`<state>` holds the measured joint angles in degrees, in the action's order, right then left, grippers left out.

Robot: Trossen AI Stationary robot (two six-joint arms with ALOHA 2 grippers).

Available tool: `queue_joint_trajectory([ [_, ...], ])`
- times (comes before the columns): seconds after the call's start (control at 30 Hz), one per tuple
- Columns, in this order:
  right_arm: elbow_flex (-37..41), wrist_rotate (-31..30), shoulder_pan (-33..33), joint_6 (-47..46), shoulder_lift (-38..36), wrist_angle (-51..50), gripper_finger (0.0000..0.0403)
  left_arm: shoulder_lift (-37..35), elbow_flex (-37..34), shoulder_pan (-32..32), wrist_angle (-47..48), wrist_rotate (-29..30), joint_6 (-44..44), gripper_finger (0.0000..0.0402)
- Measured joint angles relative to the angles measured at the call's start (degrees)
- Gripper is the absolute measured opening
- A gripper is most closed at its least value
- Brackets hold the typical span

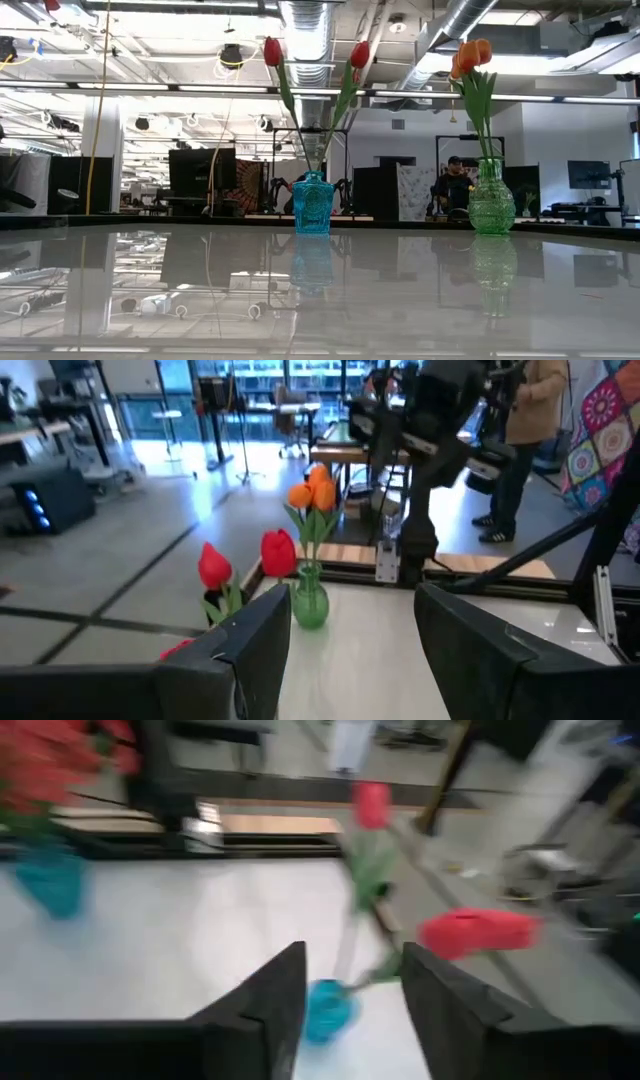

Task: Sort flowers into vase by color
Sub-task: Return to Home Position

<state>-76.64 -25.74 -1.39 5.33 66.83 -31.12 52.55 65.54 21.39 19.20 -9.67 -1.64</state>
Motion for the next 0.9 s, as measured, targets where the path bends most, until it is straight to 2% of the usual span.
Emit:
queue_joint_trajectory([
  [0.17, 0.02, 5.92, -3.54, -5.62, 0.0, -0.83, 0.0112, -3.82, -0.16, 0.02, 0.79, 0.04, -0.52, 0.0201],
  [0.3, 0.77, 6.34, -7.65, -7.23, -0.17, -2.75, 0.0022, -6.8, -3.08, 0.02, 0.55, 0.02, 1.23, 0.0201],
  [0.5, 10.01, 6.68, -12.12, -10.05, -2.65, 3.43, 0.0035, -13.54, -10.83, -0.32, 0.25, 0.21, 7.98, 0.0201],
  [0.57, 14.36, 8.65, -12.82, -10.62, -4.03, 7.05, 0.0031, -16.53, -13.6, -0.87, -0.49, 2.64, 10.66, 0.0201],
  [0.7, 23.31, 14.99, -12.18, -13.01, -7.69, 16.45, 0.0016, -22.82, -20.97, -2.52, -6.69, 8.3, 17.43, 0.0201],
  [0.9, 34.47, 15.46, -9.88, -17.44, -13.12, 28.22, 0.002, -28.86, -32.11, -5.01, -14.22, 10.54, 23.73, 0.0201],
])
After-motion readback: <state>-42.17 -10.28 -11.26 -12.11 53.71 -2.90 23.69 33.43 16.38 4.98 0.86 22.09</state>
